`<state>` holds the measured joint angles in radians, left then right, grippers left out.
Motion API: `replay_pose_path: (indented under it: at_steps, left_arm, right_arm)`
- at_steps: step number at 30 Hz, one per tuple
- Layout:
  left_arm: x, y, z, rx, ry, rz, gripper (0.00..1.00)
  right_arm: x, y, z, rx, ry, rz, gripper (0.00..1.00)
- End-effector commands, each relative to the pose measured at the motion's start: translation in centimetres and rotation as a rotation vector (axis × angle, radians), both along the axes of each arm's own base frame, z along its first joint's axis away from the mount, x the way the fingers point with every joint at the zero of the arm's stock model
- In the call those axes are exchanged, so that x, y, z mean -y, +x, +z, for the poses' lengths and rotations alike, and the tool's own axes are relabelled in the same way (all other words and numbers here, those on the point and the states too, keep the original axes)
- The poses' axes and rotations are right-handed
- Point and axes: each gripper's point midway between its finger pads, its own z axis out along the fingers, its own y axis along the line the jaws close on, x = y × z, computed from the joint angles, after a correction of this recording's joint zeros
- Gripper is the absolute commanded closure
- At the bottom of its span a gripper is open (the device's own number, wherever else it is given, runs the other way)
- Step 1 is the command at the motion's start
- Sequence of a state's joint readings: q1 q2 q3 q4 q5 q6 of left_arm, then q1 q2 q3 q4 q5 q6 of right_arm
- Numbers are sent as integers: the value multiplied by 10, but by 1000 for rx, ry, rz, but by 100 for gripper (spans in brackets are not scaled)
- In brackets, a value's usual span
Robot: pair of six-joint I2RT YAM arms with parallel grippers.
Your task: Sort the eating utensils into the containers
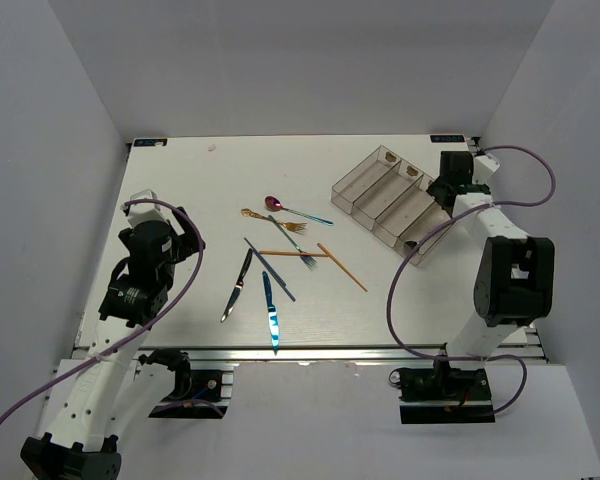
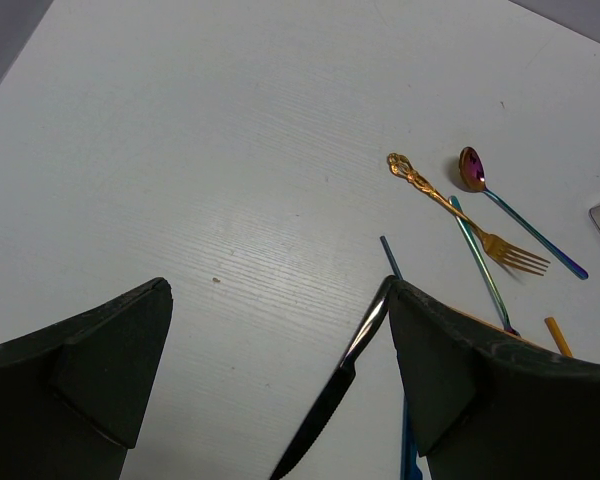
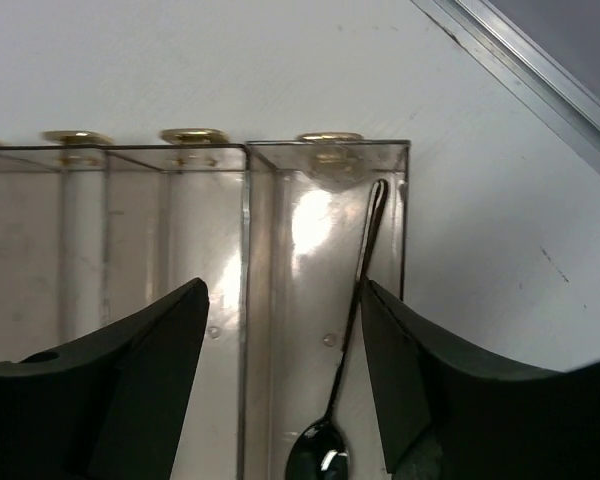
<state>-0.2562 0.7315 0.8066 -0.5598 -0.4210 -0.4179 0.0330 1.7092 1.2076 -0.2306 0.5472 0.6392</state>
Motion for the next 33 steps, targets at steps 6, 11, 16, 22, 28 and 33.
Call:
replay_pose_path:
  at_steps: [6,11,16,22,28,33]
  left_arm:
    - [-1,1,0,4,8,0,2]
    - [-1,3,-4,-13,14,6,2]
    - [-2,4,-7,-24,19,10,2]
    - [-3,3,-6,-19,19,14,2]
    - [-2,5,-9,-33,21,10,2]
    - [-2,5,-9,-33,20,9,2]
  right_arm:
    - [-101,27,85,259,89,484,22]
    - [-224,25,107,320,-13,998,18]
    - [-311,44,92,227,-117,1272,18]
    - [-391,47,11,-23,-203,1568,20]
    - [-422,51,-22,-30,-396,1641,26]
    - [-427,43,-48,-70,-353,1684,38]
